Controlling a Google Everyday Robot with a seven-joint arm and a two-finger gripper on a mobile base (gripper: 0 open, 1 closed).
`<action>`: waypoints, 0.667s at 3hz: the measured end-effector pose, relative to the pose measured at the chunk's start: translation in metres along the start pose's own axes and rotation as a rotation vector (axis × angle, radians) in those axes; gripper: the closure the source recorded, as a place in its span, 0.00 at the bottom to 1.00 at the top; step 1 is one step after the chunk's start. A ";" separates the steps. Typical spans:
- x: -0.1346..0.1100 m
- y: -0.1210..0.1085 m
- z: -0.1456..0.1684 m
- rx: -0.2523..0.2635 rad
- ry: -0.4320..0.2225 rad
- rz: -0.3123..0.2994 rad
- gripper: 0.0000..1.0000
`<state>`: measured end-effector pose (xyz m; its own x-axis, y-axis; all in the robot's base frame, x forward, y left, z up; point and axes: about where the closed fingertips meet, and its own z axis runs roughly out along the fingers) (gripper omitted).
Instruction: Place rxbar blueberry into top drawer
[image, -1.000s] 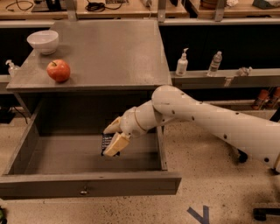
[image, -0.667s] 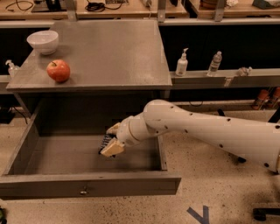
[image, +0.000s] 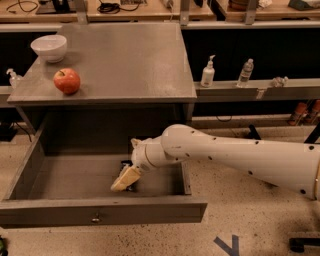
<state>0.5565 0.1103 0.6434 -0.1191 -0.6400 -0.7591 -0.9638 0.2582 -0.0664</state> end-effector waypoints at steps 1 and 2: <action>-0.003 0.002 -0.001 -0.010 -0.010 -0.011 0.00; -0.019 0.001 -0.025 -0.035 -0.053 -0.054 0.00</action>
Offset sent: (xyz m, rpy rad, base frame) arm -0.0110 -0.0252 0.0696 0.0743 -0.0695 0.1490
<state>0.5522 0.1048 0.6738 -0.0545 -0.6127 -0.7884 -0.9764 0.1980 -0.0865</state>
